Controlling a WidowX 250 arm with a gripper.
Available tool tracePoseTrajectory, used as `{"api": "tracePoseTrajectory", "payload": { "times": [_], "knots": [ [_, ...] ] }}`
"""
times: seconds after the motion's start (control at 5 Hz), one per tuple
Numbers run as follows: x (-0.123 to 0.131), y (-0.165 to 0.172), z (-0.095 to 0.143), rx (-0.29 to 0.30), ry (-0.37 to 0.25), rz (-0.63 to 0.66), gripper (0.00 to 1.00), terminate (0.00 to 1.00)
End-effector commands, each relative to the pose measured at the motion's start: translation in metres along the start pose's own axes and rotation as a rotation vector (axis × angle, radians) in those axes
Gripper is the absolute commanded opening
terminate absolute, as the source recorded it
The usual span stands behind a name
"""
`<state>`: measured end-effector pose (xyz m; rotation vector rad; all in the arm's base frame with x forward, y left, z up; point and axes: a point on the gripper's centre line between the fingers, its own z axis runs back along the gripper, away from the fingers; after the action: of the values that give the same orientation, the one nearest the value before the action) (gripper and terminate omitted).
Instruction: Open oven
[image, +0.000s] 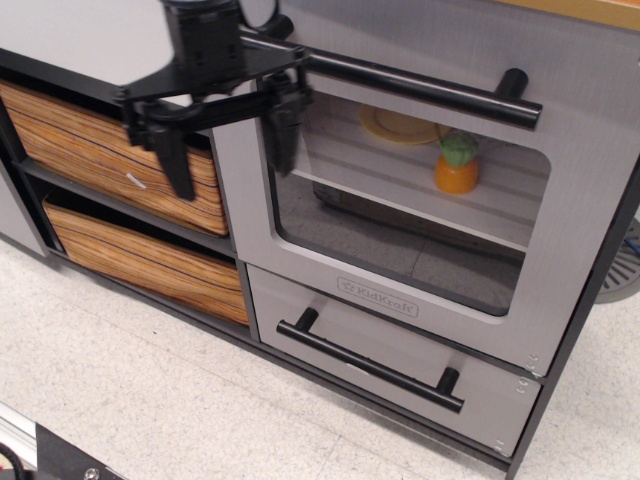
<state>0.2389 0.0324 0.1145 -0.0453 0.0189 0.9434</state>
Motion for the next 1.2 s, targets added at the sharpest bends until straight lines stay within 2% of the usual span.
{"api": "tracePoseTrajectory", "payload": {
  "times": [0.0,0.2,0.4,0.6,0.8,1.0],
  "knots": [
    [0.018,-0.025,0.049,-0.177,-0.099,0.135,1.0,0.0],
    [0.033,-0.042,0.056,-0.238,-0.158,0.268,1.0,0.0],
    [0.045,-0.053,0.056,-0.275,-0.213,0.37,1.0,0.0],
    [0.049,-0.056,0.049,-0.321,-0.231,0.408,1.0,0.0],
    [0.048,-0.057,0.037,-0.335,-0.228,0.46,1.0,0.0],
    [0.042,-0.053,0.023,-0.28,-0.281,0.475,1.0,0.0]
  ]
}}
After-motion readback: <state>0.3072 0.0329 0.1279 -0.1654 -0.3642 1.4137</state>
